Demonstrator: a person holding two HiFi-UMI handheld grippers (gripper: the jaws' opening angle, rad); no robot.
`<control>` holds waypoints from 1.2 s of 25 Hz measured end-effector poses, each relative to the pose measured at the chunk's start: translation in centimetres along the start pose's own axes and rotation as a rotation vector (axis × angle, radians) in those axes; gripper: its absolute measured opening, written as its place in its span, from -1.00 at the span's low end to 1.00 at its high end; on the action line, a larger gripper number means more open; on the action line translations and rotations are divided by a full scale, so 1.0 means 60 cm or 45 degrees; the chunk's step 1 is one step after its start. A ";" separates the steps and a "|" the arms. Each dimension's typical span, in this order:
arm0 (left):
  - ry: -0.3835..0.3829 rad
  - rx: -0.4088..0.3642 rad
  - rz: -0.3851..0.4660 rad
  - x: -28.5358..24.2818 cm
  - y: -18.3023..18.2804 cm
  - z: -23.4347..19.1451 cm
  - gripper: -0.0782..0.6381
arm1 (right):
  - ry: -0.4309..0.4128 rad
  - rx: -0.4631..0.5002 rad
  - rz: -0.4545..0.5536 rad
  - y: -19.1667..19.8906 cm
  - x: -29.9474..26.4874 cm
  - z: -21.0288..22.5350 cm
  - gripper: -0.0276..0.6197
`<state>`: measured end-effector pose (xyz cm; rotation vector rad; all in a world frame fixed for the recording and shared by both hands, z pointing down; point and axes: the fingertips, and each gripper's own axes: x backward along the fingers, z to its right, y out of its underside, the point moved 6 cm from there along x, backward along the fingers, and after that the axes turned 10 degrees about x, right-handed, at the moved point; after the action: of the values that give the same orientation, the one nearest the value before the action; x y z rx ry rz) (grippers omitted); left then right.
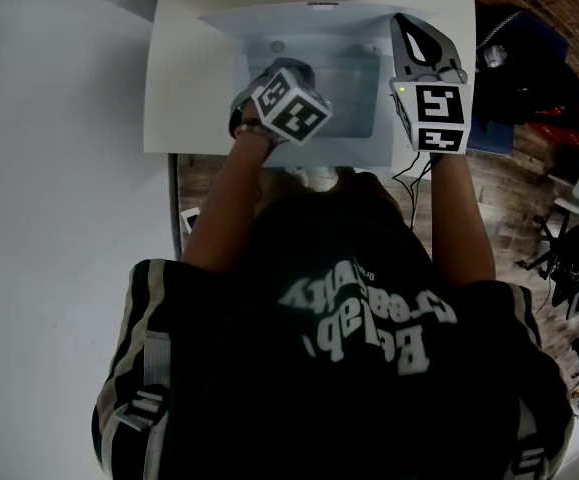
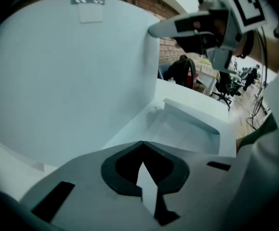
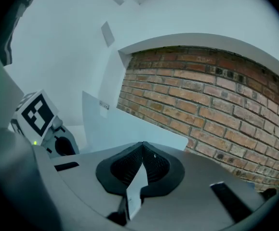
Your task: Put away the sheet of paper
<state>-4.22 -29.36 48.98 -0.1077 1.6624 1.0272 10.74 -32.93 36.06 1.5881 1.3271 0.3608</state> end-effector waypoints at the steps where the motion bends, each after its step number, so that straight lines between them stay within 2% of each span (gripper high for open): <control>1: -0.018 0.001 0.041 0.010 -0.010 -0.007 -0.78 | 0.005 0.000 -0.003 0.000 0.002 -0.001 -0.93; 5: -0.069 0.010 0.190 0.052 -0.037 -0.032 -0.78 | 0.025 0.005 -0.018 -0.004 0.011 -0.014 -0.93; 10: -0.101 0.013 0.315 0.094 -0.052 -0.054 -0.78 | 0.058 0.006 -0.026 -0.014 0.020 -0.028 -0.93; 20: -0.152 0.045 0.561 0.155 -0.043 -0.077 -0.78 | 0.103 0.003 -0.019 -0.029 0.048 -0.076 -0.94; 30: -0.198 0.064 0.646 0.186 -0.035 -0.055 -0.78 | 0.095 0.013 0.018 -0.027 0.086 -0.090 -0.93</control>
<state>-9.65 -28.14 38.56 0.4385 1.6052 1.3291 7.64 -25.95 35.40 1.6065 1.3772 0.4265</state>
